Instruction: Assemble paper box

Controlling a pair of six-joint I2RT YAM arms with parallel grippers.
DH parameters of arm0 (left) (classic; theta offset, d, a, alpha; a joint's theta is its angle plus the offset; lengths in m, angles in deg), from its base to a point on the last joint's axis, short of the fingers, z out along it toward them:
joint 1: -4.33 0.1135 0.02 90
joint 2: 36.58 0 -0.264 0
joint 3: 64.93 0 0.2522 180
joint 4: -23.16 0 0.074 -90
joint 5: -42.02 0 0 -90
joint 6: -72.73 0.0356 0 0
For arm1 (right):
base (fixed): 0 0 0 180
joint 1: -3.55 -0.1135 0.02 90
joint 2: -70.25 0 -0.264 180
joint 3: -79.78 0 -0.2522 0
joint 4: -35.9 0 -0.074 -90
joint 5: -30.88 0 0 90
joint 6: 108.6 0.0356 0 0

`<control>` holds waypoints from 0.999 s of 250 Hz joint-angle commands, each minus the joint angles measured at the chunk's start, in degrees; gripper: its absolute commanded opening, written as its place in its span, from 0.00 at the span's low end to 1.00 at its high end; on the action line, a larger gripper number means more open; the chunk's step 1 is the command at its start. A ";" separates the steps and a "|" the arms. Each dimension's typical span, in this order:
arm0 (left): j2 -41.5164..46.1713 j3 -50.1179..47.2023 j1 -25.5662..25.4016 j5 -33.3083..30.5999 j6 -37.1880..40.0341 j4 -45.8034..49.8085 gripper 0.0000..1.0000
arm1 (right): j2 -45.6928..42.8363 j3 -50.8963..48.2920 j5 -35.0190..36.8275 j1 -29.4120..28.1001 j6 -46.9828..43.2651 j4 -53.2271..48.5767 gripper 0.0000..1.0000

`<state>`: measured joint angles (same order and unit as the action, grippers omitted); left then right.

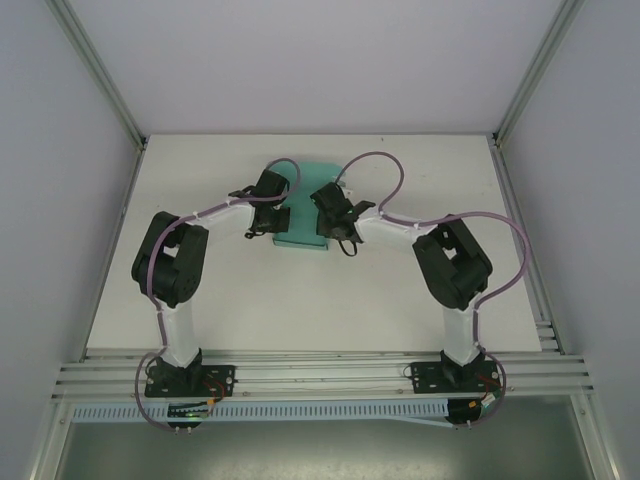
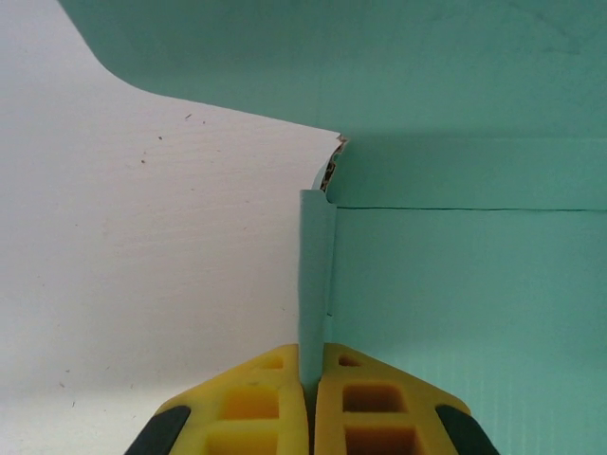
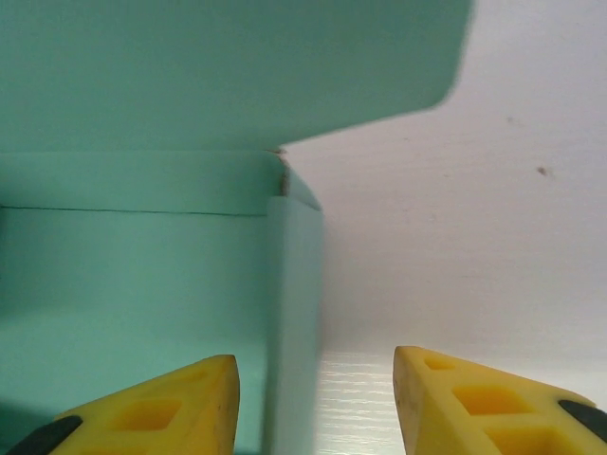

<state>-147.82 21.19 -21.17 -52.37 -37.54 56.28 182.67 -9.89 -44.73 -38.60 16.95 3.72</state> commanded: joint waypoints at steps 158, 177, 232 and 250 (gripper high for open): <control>-3.53 -0.47 -0.87 -3.90 -1.19 11.20 0.14 | 8.08 9.16 9.60 -0.39 4.79 -14.47 0.00; -3.81 0.02 -0.87 -2.50 -0.91 11.73 0.15 | 8.25 8.85 9.69 -0.52 4.72 -13.94 0.00; -5.24 1.93 -0.87 -2.15 -1.30 13.32 0.01 | 7.39 7.37 9.90 -0.58 4.40 -11.94 0.00; -5.84 2.92 -0.87 -5.63 -1.39 14.81 0.00 | 6.87 6.74 11.11 -0.61 4.24 -11.98 0.00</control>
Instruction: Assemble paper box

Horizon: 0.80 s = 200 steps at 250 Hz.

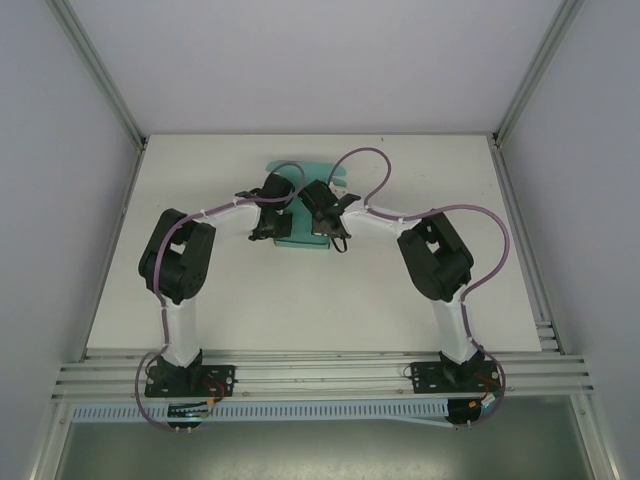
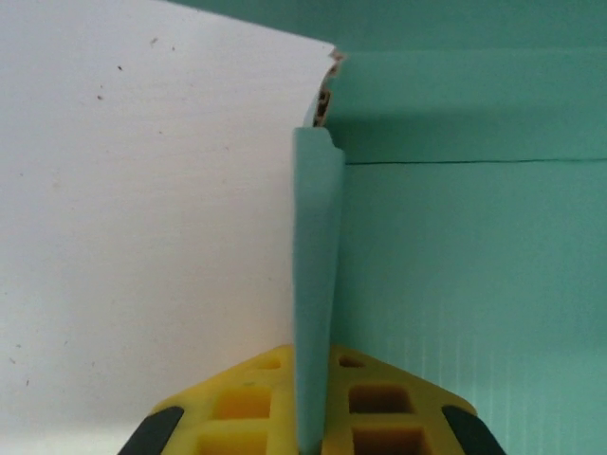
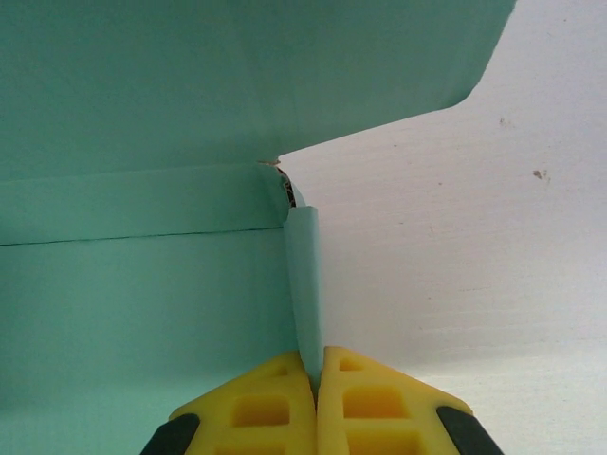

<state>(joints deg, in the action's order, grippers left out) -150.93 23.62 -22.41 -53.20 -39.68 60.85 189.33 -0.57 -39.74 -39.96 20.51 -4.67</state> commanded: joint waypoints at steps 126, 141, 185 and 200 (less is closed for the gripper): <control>-12.08 9.43 0.02 -29.60 -8.18 35.51 0.00 | -0.43 -3.82 15.35 0.88 1.32 -8.29 0.00; -12.87 9.60 0.06 -29.65 -7.97 35.80 0.00 | -0.61 -4.09 15.34 1.05 1.40 -8.25 0.00; -13.15 9.64 -0.06 -27.28 -4.97 33.37 0.00 | -0.26 -3.81 14.92 1.06 1.43 -8.09 0.00; -13.62 9.96 -0.16 -26.79 -4.93 33.82 0.00 | -0.08 -3.84 14.56 1.05 1.41 -8.02 0.00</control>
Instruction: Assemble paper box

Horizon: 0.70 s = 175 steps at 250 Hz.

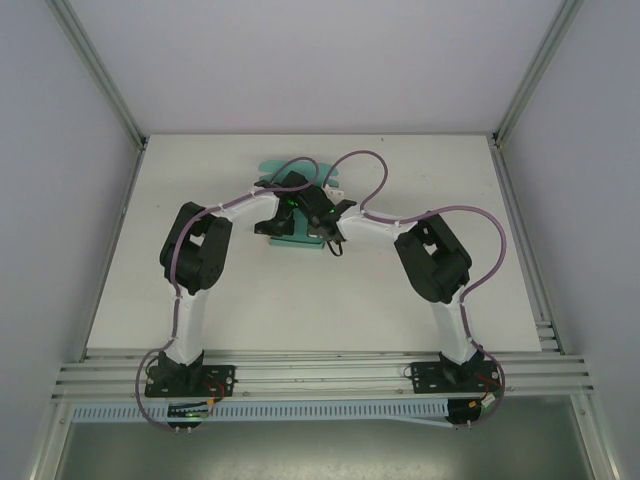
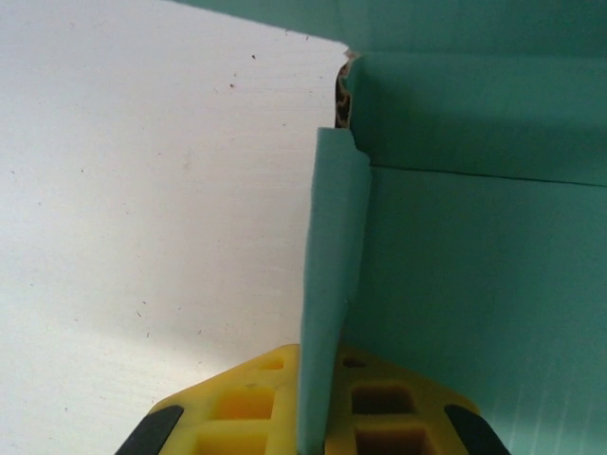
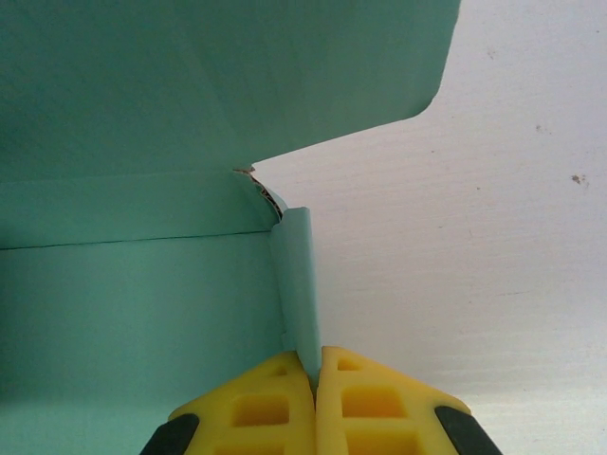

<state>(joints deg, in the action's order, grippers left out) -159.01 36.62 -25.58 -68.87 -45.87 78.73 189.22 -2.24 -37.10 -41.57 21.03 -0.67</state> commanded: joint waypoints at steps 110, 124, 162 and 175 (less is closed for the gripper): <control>10.54 -5.16 3.36 22.27 9.94 -7.16 0.64 | -2.94 -4.60 10.21 0.39 -5.48 -1.59 0.00; 11.85 -5.04 3.50 24.95 9.79 -8.86 0.73 | -3.48 -4.74 10.27 0.28 -5.80 -0.90 0.00; 15.04 -7.54 4.36 27.98 8.96 -11.75 0.95 | -4.08 -5.13 10.04 0.25 -6.26 0.03 0.00; 15.87 -8.73 4.99 29.33 8.72 -12.64 0.97 | -4.02 -5.00 9.93 0.20 -6.90 0.13 0.00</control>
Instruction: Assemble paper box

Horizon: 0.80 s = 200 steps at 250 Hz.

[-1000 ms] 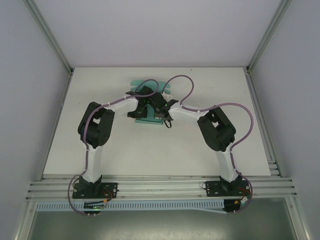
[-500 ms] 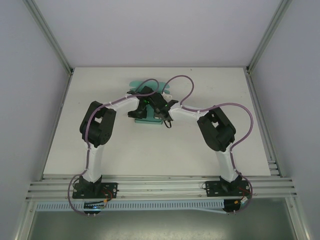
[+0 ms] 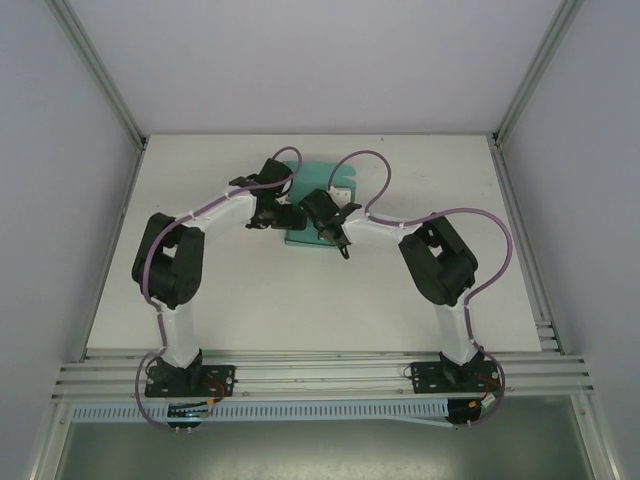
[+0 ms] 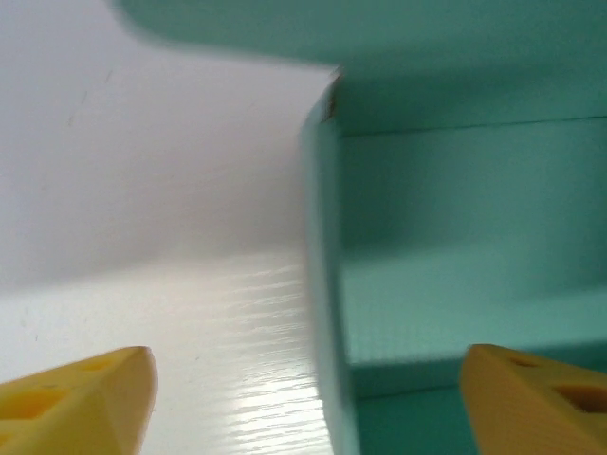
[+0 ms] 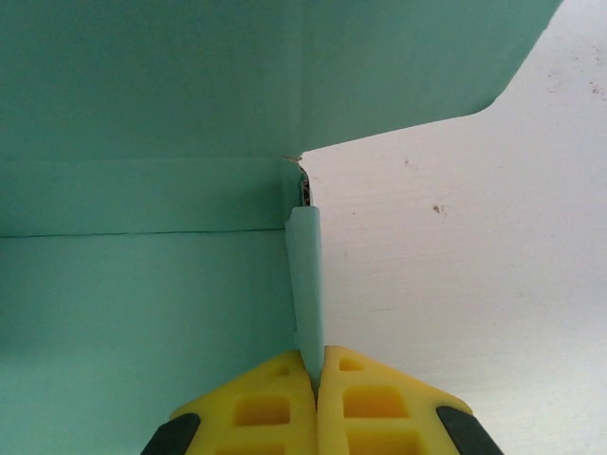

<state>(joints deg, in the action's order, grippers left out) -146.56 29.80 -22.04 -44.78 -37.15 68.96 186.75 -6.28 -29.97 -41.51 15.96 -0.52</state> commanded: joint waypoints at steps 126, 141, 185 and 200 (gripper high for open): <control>13.46 -9.14 11.27 17.30 7.20 -12.43 0.98 | -5.42 0.80 -7.72 3.54 -10.64 1.98 0.52; 13.69 -9.25 11.51 17.24 10.04 -13.53 0.99 | -6.97 0.44 -9.17 4.12 -11.69 3.09 0.57; 10.23 -6.25 14.08 20.80 17.79 -14.01 0.98 | -12.88 -2.77 -17.79 9.24 -21.27 8.46 0.71; 8.59 -4.81 15.09 23.40 22.16 -13.74 0.99 | -14.55 -4.00 -25.71 12.27 -28.86 11.54 0.74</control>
<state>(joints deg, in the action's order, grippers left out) -135.08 21.63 -9.36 -27.14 -24.62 56.56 177.47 -8.14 -43.48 -34.14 -0.17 4.77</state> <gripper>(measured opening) 0.985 0.713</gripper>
